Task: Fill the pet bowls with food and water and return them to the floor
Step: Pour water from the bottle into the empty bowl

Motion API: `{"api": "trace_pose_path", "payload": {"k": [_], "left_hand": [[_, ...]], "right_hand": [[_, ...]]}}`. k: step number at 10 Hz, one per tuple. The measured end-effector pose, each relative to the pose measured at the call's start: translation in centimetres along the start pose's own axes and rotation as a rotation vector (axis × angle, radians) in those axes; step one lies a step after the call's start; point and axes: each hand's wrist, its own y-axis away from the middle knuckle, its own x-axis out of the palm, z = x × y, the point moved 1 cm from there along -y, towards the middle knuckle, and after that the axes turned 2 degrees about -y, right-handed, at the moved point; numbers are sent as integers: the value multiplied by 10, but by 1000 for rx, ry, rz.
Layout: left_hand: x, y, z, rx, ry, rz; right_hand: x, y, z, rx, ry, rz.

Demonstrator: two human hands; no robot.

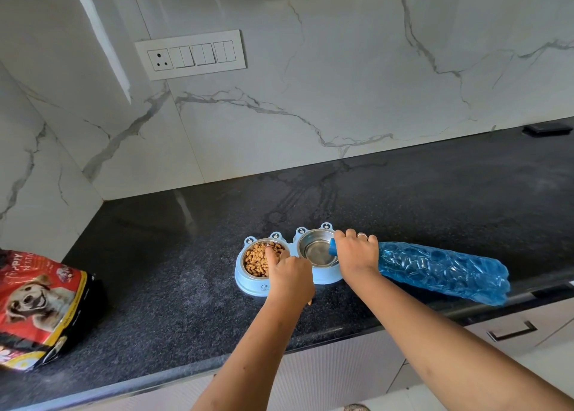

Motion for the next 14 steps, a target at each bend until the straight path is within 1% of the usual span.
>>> {"api": "trace_pose_path", "payload": {"k": [11,14], "left_hand": [[-3,1,2,-10,46,40],[-7,2,1,2,25,54]], "right_hand": [[1,-2,2,17,21,-2],[1,-3,3,19,24,5]]}}
